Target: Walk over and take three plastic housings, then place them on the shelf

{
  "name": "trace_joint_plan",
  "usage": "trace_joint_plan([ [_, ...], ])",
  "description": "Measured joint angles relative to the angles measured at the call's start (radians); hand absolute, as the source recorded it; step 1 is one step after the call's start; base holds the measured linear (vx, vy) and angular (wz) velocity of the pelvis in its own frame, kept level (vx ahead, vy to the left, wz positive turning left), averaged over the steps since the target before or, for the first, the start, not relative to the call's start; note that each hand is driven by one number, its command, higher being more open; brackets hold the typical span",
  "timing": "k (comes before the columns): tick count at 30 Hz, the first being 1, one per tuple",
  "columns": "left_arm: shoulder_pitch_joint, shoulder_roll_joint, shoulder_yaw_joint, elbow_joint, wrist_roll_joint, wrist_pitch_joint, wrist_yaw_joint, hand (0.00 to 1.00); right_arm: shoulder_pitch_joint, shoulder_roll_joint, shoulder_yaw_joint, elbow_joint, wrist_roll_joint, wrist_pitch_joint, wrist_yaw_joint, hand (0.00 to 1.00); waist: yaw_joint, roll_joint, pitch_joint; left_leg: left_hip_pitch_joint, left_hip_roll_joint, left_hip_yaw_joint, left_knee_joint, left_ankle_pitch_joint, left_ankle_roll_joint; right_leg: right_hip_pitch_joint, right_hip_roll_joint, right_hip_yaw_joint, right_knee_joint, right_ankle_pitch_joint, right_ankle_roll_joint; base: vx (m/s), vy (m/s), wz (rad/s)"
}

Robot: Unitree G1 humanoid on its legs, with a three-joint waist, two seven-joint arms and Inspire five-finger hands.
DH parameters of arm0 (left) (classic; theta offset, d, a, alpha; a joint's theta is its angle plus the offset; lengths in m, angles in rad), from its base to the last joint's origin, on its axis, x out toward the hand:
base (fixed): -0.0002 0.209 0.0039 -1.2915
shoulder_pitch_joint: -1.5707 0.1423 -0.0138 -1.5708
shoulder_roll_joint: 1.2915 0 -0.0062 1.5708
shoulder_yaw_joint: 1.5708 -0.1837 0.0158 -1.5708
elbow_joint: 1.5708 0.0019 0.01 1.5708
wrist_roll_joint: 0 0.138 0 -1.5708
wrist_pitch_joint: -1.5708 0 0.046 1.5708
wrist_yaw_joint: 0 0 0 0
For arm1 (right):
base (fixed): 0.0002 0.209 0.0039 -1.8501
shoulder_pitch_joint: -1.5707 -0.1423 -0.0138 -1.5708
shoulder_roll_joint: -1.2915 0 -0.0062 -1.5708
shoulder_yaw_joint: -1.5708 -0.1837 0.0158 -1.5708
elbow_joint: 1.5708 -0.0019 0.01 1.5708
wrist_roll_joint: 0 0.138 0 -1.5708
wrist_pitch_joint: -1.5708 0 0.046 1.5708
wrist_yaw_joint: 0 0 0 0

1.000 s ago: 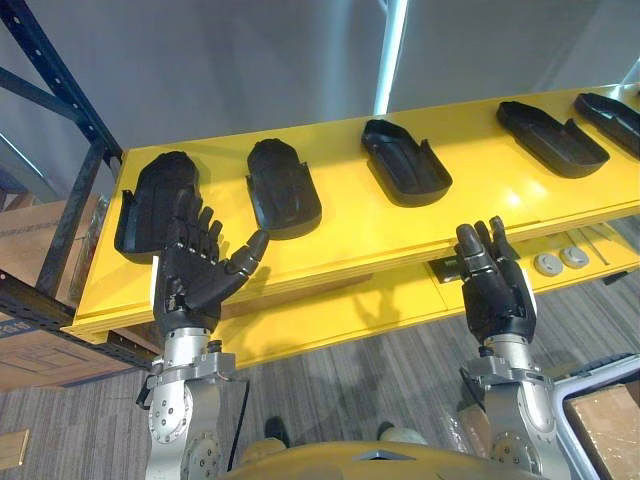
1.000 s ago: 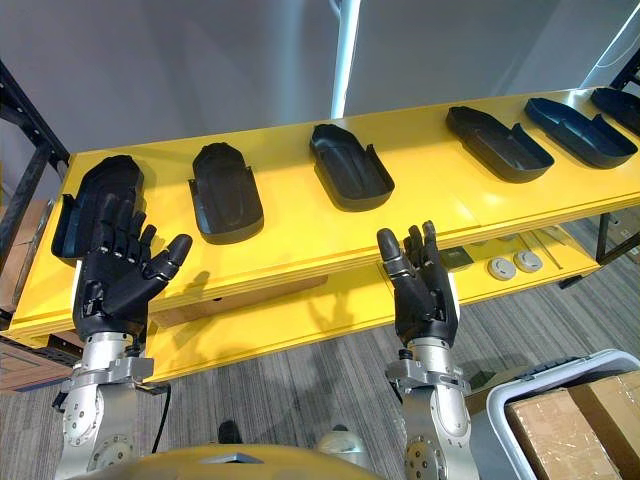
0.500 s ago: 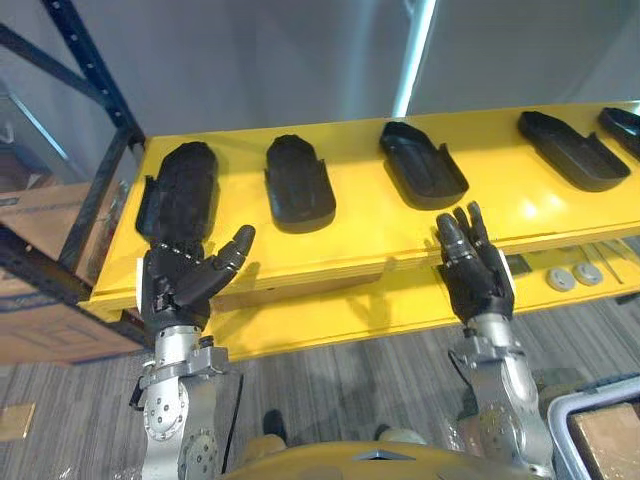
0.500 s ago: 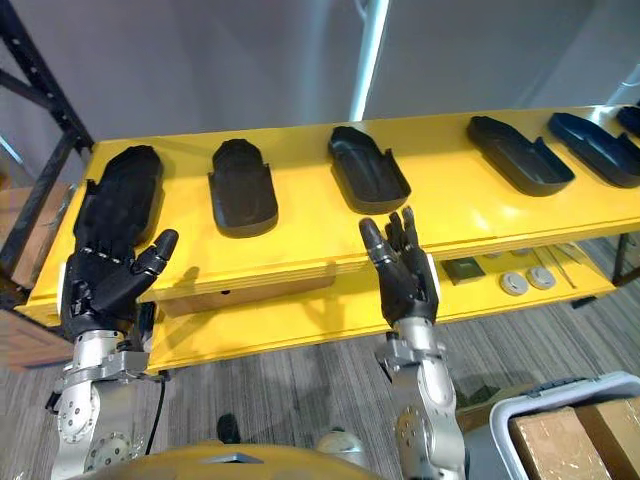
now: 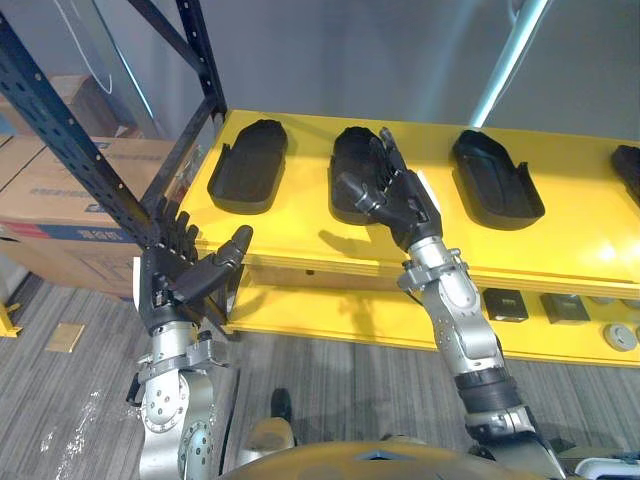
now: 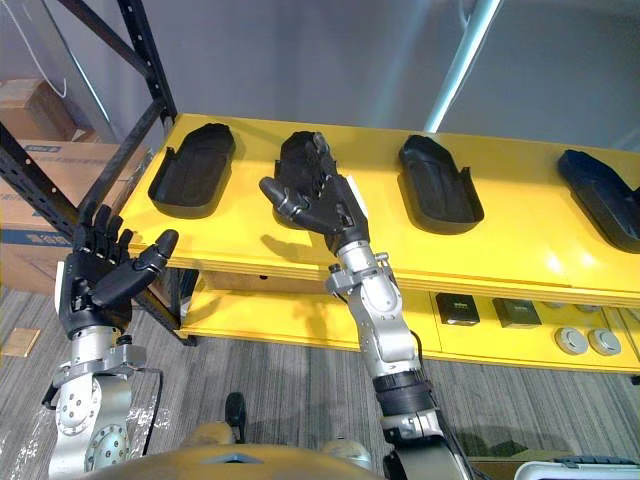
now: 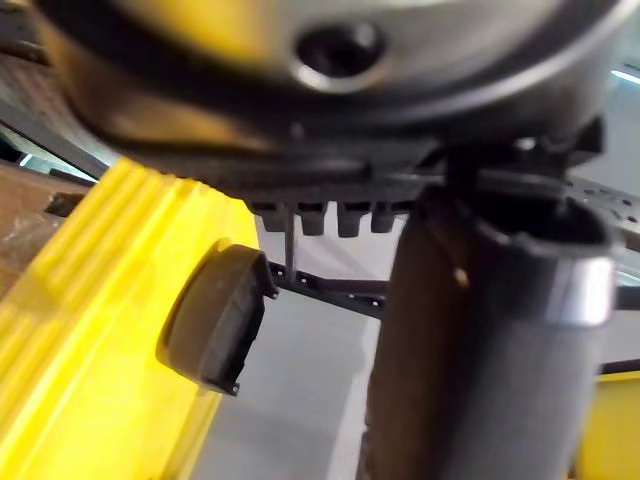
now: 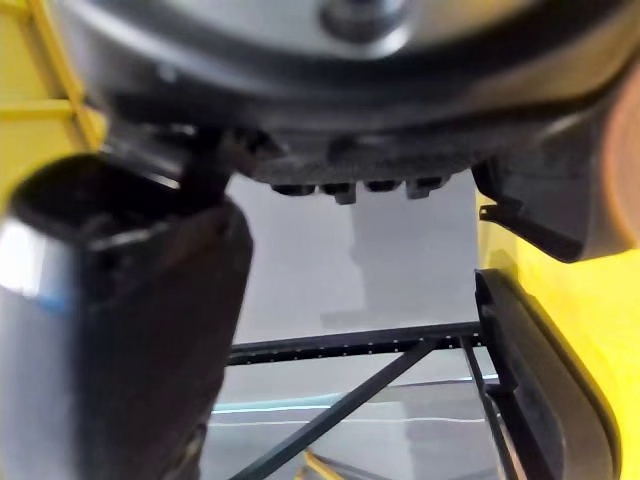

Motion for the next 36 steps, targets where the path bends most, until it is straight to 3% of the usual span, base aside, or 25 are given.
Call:
trace_joint_plan([
  [2,0.001,0.0,-0.009,0.015,0.0,0.002,-0.004,1.0,-0.047,0.0,-0.005,0.024,-0.034,0.001,-0.032,1.0,0.005,0.004,0.003,0.0,0.0,-0.008,0.0,0.002,-0.001,0.005,0.0,-0.008,0.0,0.0,0.0,-0.04,0.012,0.11],
  [7,0.003,0.0,-0.044,0.023,0.0,0.009,-0.023,1.0,-0.233,0.0,-0.023,0.145,-0.072,0.069,-0.151,1.0,0.021,0.028,0.024,-0.003,0.0,-0.019,0.0,0.007,-0.001,0.009,0.005,-0.019,0.0,-0.002,-0.004,-0.06,0.011,0.08],
  [12,0.005,0.0,-0.067,0.024,-0.002,0.009,-0.022,1.0,-0.301,0.001,-0.057,0.236,-0.071,0.118,-0.23,1.0,0.043,0.036,0.031,-0.011,0.0,-0.031,0.0,0.017,-0.009,0.008,0.009,-0.029,0.0,-0.004,-0.006,-0.01,-0.008,0.07],
  [18,0.004,-0.001,-0.082,0.059,-0.003,0.009,-0.017,1.0,-0.347,-0.002,-0.075,0.338,-0.069,0.136,-0.237,1.0,0.042,0.048,0.039,-0.019,0.0,-0.047,0.0,0.023,-0.005,0.007,0.007,-0.038,0.005,-0.003,-0.001,0.02,-0.018,0.07],
  [23,0.005,-0.011,-0.109,0.071,-0.003,0.009,0.016,1.0,-0.418,-0.029,-0.071,0.424,-0.07,0.162,-0.237,1.0,0.049,0.075,0.06,-0.019,0.0,-0.059,0.0,0.025,-0.007,-0.006,-0.008,-0.045,0.055,-0.032,0.0,-0.02,-0.011,0.07],
  [30,0.01,-0.011,-0.124,0.072,-0.004,0.009,0.048,1.0,-0.475,-0.044,-0.067,0.53,-0.07,0.174,-0.237,1.0,0.066,0.077,0.061,-0.025,-0.001,-0.069,0.0,0.027,-0.01,-0.032,-0.021,-0.049,0.114,-0.066,-0.001,-0.01,-0.026,0.03],
  [36,0.012,-0.021,-0.132,0.072,-0.008,0.009,0.084,1.0,-0.534,-0.044,-0.059,0.582,-0.07,0.199,-0.282,1.0,0.071,0.095,0.073,-0.031,-0.003,-0.081,0.001,0.032,-0.013,-0.054,-0.034,-0.055,0.172,-0.097,-0.003,-0.01,-0.041,0.05],
])
